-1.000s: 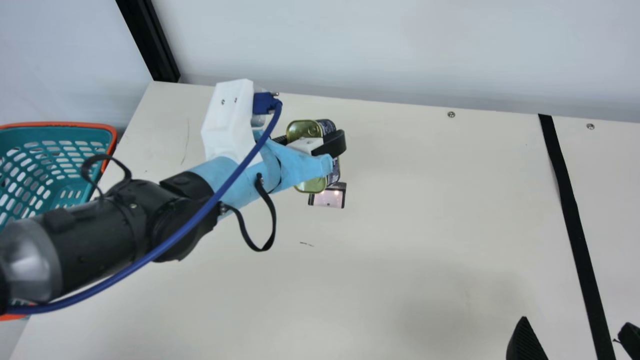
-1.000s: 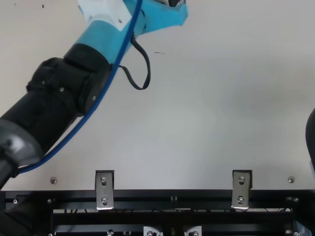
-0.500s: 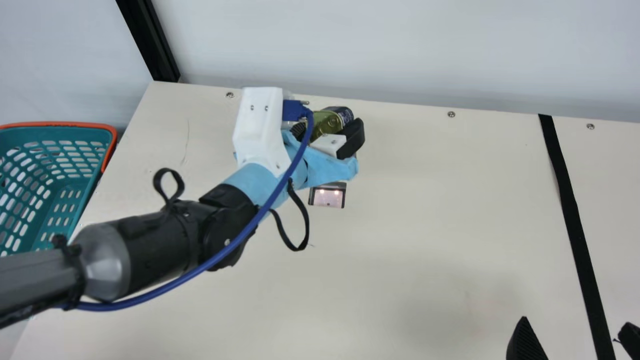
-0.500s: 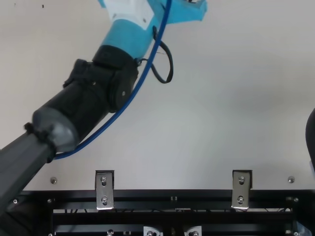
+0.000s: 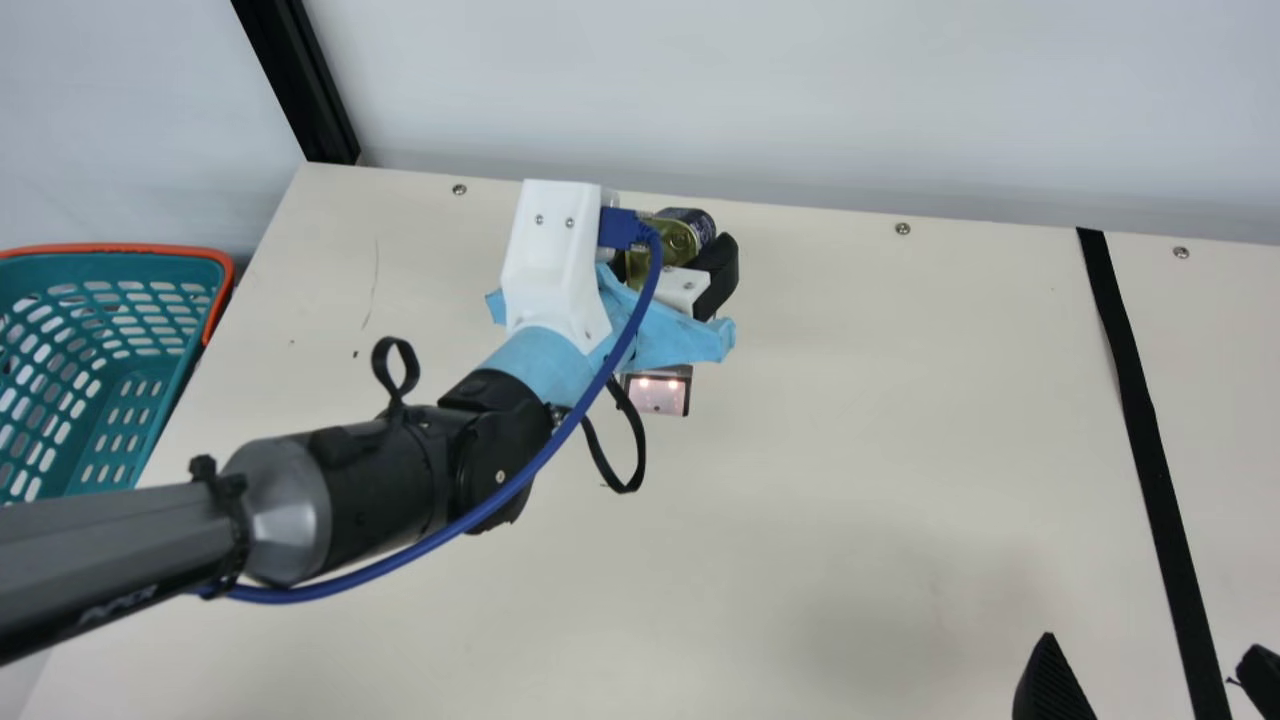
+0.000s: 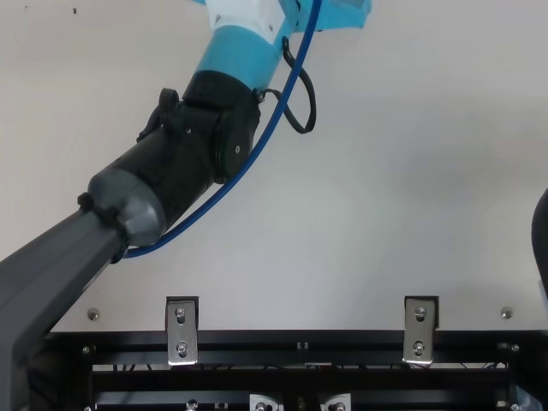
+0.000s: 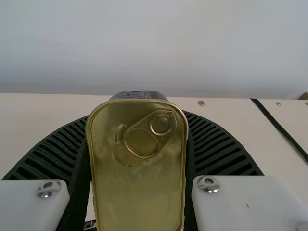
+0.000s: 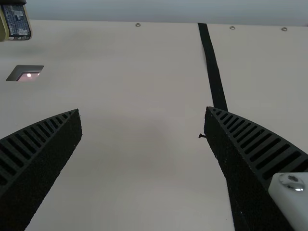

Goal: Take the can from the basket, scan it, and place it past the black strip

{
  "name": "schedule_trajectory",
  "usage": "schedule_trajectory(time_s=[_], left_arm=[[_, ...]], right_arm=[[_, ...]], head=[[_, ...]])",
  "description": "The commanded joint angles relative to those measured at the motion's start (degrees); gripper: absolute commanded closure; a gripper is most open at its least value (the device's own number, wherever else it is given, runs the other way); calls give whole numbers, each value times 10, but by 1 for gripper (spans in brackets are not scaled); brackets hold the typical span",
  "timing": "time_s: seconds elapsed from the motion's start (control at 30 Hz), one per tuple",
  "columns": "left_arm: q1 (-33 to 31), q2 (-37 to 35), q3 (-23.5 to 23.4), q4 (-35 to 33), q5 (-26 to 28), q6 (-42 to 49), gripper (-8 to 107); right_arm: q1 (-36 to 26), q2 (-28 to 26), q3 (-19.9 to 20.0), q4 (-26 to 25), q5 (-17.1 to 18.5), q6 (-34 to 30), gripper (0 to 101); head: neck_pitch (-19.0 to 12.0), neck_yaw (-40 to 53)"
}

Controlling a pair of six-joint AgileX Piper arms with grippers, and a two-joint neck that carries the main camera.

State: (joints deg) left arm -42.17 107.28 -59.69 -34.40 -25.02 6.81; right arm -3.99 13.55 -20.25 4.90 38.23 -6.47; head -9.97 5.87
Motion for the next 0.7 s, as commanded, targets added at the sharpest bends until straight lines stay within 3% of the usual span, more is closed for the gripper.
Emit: schedule_trajectory(time_s=[0.0,0.67], left_arm=[[-2,-10,2,1,20,0,89],[-15,-147,61,26,132,-23,89]], right_arm=[[0,0,0,0,0,0,0],[0,0,0,0,0,0,0]], head=[[-7,-5],[-7,-5]])
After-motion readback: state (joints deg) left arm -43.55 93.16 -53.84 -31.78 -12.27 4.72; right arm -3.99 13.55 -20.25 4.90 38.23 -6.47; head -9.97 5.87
